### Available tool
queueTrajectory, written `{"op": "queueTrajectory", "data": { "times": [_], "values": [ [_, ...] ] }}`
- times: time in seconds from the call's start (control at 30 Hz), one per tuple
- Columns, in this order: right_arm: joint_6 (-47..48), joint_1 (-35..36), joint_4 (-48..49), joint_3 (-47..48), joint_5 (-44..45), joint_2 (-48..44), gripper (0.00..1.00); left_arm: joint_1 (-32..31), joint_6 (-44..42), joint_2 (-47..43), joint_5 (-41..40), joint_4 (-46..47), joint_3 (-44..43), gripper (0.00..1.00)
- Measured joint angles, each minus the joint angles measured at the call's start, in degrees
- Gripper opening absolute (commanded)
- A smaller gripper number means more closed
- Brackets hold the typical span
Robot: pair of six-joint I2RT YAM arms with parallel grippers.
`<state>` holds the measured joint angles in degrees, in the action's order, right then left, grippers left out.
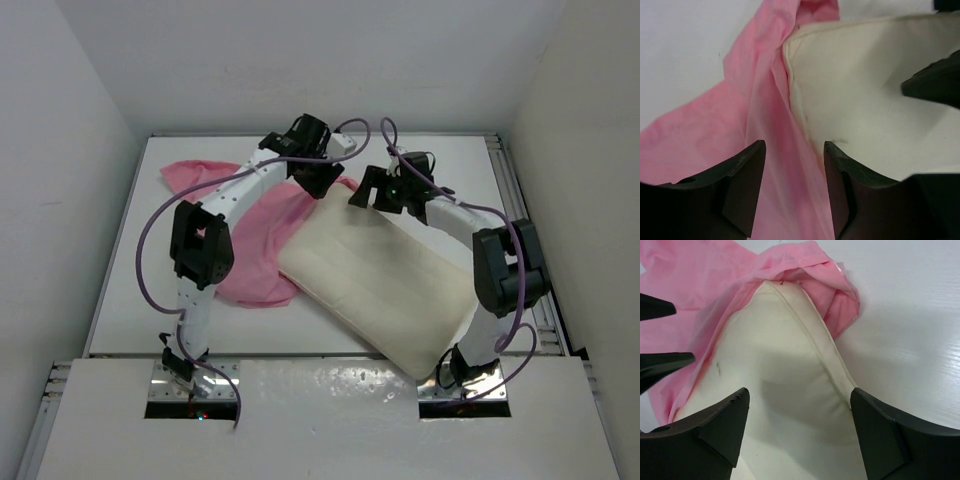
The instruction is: Put the pillow into the pillowcase
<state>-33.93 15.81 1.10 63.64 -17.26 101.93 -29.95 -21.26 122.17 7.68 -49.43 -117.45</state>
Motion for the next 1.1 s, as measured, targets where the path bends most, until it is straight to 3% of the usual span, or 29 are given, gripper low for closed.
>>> {"op": "queueTrajectory", "data": {
  "times": [0.2,0.4,0.47,0.6,0.67,0.77,0.8,0.93,1.1],
  "values": [
    [2.5,-0.3,-4.8,2.5,-0.4,0.0,0.85,-0.1,-1.0,1.3,-4.8,-0.6,1.4,0.46],
    [4.8,-0.4,-8.3,2.8,-0.8,0.3,0.92,-0.1,-1.0,2.6,-4.5,-0.2,4.2,0.34],
    [5.5,-0.4,-9.0,3.0,-0.9,1.1,0.92,-0.1,-0.7,3.7,-2.8,0.1,4.2,0.26],
    [6.1,-0.6,-9.2,3.3,-1.2,3.6,0.91,-0.1,0.5,5.4,0.0,0.3,3.9,0.00],
    [6.5,-0.7,-9.1,3.5,-1.6,5.1,0.88,-0.2,0.9,6.0,0.6,0.3,3.4,0.00],
    [6.5,-0.9,-9.0,4.5,-2.9,7.1,0.63,-0.2,1.1,6.3,0.9,-0.4,1.9,0.00],
    [6.4,-1.0,-9.0,5.0,-3.6,7.9,0.41,-0.2,1.1,6.3,1.0,-0.8,1.1,0.00],
    [5.0,-1.1,-8.6,7.1,-7.1,10.4,0.00,-0.2,1.0,6.3,1.0,-1.1,-2.8,0.00],
    [5.6,-0.6,-7.6,7.0,-8.6,9.7,0.00,-0.2,0.0,6.2,-0.7,-1.1,-7.9,0.00]
  ]
}}
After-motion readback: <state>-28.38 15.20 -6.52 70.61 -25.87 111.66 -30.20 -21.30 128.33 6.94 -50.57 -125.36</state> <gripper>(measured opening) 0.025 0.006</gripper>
